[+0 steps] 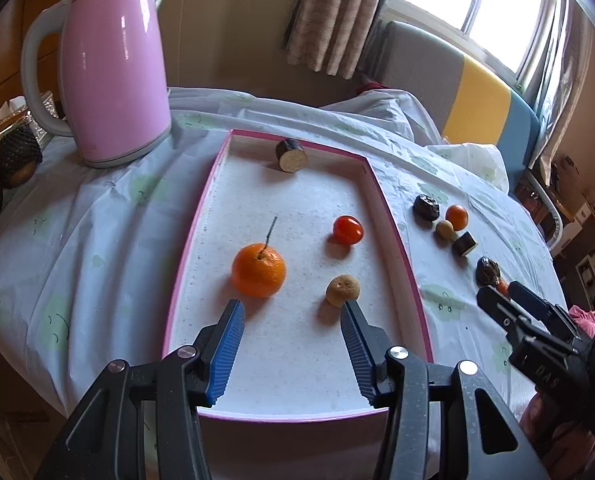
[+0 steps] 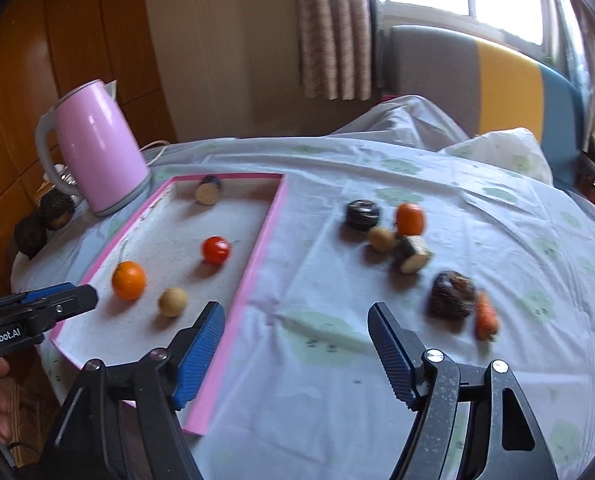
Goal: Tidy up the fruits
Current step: 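Reach the right gripper to the carrot and close on it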
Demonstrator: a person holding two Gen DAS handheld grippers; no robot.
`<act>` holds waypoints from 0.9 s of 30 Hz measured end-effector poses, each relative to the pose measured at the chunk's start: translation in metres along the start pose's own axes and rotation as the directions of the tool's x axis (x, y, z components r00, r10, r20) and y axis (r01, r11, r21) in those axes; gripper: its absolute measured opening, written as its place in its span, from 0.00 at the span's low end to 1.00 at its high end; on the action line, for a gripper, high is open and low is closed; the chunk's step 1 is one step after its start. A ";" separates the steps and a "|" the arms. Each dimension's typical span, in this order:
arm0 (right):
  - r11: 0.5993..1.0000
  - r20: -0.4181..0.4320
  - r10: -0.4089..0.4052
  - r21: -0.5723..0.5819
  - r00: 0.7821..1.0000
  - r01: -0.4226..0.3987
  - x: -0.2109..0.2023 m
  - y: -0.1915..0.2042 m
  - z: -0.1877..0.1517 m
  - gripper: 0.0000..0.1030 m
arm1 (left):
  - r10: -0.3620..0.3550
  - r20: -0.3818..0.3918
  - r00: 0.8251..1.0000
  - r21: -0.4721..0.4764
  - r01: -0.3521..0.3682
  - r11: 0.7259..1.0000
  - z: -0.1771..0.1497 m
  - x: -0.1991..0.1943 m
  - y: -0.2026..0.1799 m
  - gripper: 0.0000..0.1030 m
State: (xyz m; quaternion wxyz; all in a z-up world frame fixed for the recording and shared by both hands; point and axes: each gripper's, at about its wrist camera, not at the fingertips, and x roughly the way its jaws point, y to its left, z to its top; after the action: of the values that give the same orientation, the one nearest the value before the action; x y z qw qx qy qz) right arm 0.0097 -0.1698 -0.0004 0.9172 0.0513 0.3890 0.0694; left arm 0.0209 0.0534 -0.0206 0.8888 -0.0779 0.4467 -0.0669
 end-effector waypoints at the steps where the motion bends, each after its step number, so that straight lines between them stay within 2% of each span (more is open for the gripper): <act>1: 1.000 -0.003 -0.016 0.020 1.000 0.017 -0.002 -0.008 -0.001 0.73 | -0.001 0.000 1.000 0.006 0.001 1.000 0.000 0.000 -0.002 0.49; 5: 0.991 -0.054 -0.010 0.132 0.998 0.017 -0.001 -0.044 -0.007 0.72 | -0.019 -0.001 1.000 0.027 0.019 0.999 -0.001 0.001 -0.008 0.49; 10: 0.980 -0.081 -0.065 0.183 0.995 0.079 -0.003 -0.073 -0.020 0.72 | -0.020 -0.007 1.000 0.042 0.020 0.999 -0.001 0.002 -0.013 0.49; 11: 0.977 -0.083 -0.074 0.193 0.994 0.089 -0.004 -0.078 -0.022 0.70 | -0.021 -0.008 1.000 0.043 0.021 0.999 -0.001 0.003 -0.014 0.49; 14: 0.970 -0.108 -0.086 0.219 0.990 0.108 -0.004 -0.094 -0.026 0.48 | -0.029 -0.011 1.000 0.056 0.029 0.998 -0.001 0.004 -0.018 0.49; 16: 0.964 -0.128 -0.099 0.233 0.987 0.127 -0.002 -0.103 -0.028 0.42 | -0.035 -0.009 0.999 0.070 0.036 0.997 -0.001 0.004 -0.023 0.49; 18: 0.963 -0.134 -0.108 0.234 0.985 0.137 -0.003 -0.109 -0.030 0.31 | -0.042 -0.012 0.999 0.080 0.043 0.996 -0.002 0.004 -0.027 0.49; 27: 0.958 -0.136 -0.107 0.252 0.985 0.138 0.007 -0.127 -0.023 0.30 | -0.055 -0.039 0.998 0.112 0.059 0.992 -0.003 0.012 -0.041 0.49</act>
State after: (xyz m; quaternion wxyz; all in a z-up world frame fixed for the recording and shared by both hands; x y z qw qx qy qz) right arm 0.0084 -0.2929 -0.0400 0.8798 0.1426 0.4520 -0.0363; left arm 0.0237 0.0106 -0.0231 0.8813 -0.0388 0.4557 -0.1189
